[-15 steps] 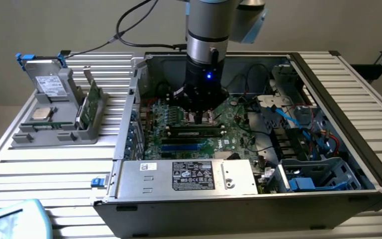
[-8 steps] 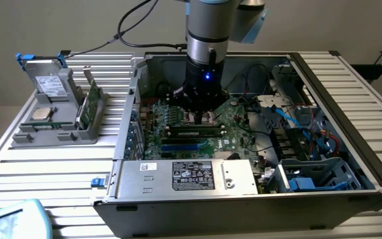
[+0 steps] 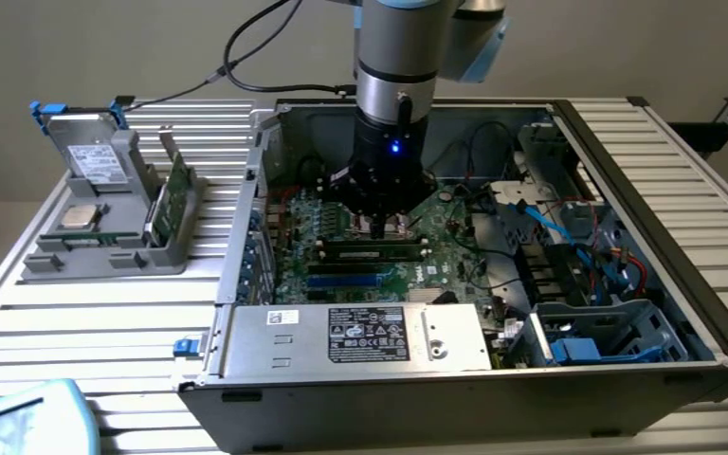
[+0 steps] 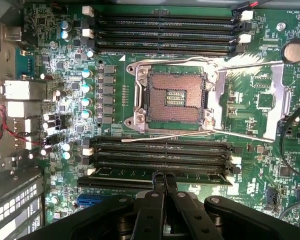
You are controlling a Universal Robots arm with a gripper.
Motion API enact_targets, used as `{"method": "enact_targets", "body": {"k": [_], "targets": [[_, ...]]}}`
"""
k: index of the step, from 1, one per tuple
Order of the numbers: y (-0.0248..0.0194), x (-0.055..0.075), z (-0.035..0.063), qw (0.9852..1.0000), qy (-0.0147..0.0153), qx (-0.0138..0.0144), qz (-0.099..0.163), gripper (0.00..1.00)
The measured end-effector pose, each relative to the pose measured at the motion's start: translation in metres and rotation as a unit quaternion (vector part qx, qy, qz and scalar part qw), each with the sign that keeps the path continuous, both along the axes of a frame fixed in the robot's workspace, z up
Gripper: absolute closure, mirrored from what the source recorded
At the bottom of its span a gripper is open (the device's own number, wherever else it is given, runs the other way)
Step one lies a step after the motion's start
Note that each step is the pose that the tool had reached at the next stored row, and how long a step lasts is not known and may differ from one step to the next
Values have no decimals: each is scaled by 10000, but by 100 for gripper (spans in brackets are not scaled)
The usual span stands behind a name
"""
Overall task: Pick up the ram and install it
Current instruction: 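Press down the ram until it locks into place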
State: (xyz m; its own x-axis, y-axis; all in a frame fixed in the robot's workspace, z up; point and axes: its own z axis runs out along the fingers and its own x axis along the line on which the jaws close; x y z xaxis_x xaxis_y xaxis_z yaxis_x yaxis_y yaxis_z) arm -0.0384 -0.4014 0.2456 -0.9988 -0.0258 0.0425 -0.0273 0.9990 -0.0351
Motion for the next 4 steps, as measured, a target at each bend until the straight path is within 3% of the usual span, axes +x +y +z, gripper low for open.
{"method": "enact_targets", "body": {"k": [4], "targets": [[0, 0, 0, 10000, 0, 0, -2, 89]]}}
